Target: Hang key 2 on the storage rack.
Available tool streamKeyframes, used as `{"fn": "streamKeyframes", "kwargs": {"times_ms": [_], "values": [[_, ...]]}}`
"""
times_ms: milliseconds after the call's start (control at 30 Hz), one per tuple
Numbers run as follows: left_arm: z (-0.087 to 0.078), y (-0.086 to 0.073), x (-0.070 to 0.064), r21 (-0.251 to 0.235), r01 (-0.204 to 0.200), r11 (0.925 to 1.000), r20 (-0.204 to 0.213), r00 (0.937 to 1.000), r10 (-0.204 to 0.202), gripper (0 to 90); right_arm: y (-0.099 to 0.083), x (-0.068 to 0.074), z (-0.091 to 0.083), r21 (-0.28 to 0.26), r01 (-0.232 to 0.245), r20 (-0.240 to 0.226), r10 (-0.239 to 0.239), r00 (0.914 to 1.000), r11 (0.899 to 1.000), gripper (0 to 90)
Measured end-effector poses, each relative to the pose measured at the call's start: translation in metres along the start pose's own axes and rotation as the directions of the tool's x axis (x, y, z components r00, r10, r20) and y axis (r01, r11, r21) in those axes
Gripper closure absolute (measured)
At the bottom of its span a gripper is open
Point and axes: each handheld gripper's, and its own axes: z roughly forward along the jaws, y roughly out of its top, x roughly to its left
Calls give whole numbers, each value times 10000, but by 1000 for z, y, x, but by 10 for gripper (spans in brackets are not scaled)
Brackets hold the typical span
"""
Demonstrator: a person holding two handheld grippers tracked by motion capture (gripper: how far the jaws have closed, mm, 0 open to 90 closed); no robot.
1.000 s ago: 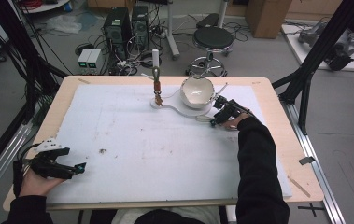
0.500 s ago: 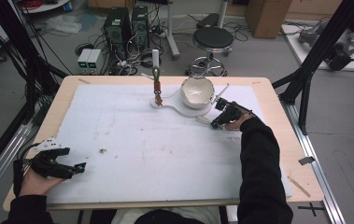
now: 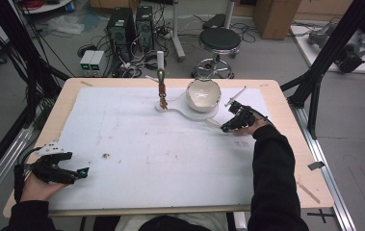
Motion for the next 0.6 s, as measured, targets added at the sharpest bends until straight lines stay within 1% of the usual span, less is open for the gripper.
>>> {"fn": "streamKeyframes", "kwargs": {"times_ms": [167,300,333,367,400,467,500,533,567,600], "values": [[1,0,0,5,-26,10000,43,10000,26,19,-6,2,-10,-569,-252,-60,249,9997,9981,816],[1,1,0,22,-29,10000,95,10000,28,19,-14,1,-14,-720,-547,-123,539,9985,9959,816],[1,1,0,22,-29,10000,95,10000,28,19,-14,1,-14,-720,-547,-123,539,9985,9959,816],[1,1,0,35,-54,10000,120,9999,54,20,-18,1,-16,-956,-683,-237,663,9975,9931,816],[1,1,0,35,-54,10000,120,9999,54,19,-18,1,-16,-956,-683,-237,663,9975,9931,816],[1,1,0,4,-73,10000,132,9999,73,19,-21,4,-21,-997,-868,-200,852,9962,9912,816],[1,1,0,-13,-67,10000,135,9999,68,19,-21,4,-23,-1128,-821,-140,810,9966,9902,816],[1,1,0,-13,-67,10000,135,9999,68,19,-21,4,-23,-1128,-821,-140,810,9966,9902,816],[1,1,0,-39,-65,10000,148,9999,65,19,-22,6,-30,-1435,-885,-132,875,9961,9857,816],[1,1,0,-39,-65,10000,148,9999,65,19,-22,6,-30,-1435,-885,-132,875,9961,9857,816]]}}
